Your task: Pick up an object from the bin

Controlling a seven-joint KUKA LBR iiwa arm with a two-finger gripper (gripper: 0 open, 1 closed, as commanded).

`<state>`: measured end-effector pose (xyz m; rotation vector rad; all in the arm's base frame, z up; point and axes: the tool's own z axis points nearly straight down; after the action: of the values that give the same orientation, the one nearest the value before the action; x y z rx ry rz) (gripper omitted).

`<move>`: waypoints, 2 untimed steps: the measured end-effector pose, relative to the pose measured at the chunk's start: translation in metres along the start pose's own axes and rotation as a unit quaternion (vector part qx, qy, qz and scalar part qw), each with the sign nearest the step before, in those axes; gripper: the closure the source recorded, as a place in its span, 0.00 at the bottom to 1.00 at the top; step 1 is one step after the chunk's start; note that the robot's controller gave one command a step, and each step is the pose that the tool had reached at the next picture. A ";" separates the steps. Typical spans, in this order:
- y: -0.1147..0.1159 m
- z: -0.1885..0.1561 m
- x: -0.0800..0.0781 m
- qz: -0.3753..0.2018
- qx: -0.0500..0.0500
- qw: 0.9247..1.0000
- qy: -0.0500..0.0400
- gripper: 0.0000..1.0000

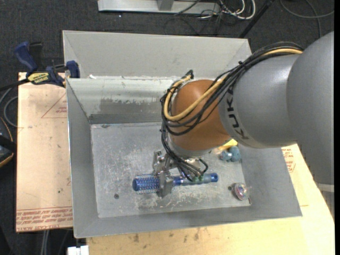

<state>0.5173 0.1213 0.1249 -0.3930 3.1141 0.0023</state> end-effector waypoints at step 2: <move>0.000 -0.023 -0.001 0.002 0.000 1.000 0.000 1.00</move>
Offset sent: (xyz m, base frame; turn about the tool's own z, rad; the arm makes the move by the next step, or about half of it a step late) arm 0.0000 -0.0001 0.0043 0.0000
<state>0.5180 0.1215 0.1479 -0.3870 3.1148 0.0021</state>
